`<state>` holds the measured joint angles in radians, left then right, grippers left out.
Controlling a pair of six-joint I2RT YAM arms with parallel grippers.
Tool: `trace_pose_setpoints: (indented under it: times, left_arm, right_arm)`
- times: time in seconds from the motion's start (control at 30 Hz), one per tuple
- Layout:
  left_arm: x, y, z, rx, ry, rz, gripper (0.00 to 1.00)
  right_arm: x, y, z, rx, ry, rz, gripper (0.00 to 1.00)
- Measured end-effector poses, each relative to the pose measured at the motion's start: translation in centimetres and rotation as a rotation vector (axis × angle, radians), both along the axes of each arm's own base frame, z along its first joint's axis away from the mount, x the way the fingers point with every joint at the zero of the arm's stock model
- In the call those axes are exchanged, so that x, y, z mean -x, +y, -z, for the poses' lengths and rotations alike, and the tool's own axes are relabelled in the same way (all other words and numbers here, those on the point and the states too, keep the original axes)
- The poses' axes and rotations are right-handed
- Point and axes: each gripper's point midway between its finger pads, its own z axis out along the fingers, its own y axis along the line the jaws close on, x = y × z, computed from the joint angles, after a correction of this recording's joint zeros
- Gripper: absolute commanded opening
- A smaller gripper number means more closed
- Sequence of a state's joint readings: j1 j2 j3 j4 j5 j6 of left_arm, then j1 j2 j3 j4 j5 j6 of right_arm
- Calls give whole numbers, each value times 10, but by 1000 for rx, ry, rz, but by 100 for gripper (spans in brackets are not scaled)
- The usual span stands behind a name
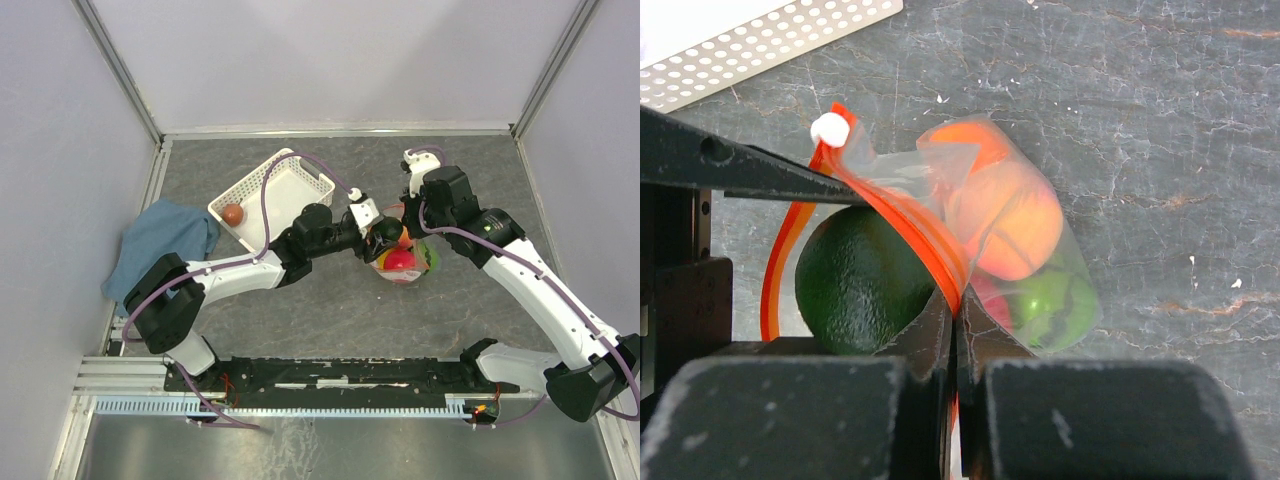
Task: Place the food in the zip-top bag and seal the zipper
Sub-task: Place the fake fruit in the zipper food storage bag.
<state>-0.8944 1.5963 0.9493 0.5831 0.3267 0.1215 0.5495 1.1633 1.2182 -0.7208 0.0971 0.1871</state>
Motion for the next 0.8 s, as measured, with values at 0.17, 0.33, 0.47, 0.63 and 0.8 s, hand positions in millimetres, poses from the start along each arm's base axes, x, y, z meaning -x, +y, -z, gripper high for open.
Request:
trace_pose_setpoints:
  times: [0.17, 0.33, 0.47, 0.63, 0.8]
  left_arm:
    - [-8, 4, 4, -18, 10, -54, 69]
    - [-8, 5, 8, -32, 19, -60, 77]
    - [-3, 3, 12, -46, 31, -46, 90]
    - [1, 3, 15, -60, 43, -42, 92]
    - [6, 11, 1, -31, 101, -71, 92]
  right_arm:
    - [0, 0, 0, 0, 0, -1, 2]
    - [0, 0, 0, -2, 1, -2, 2]
    - [0, 1, 0, -4, 1, -2, 1]
    - [1, 1, 0, -6, 3, -5, 2]
    - [1, 1, 0, -6, 3, -5, 2]
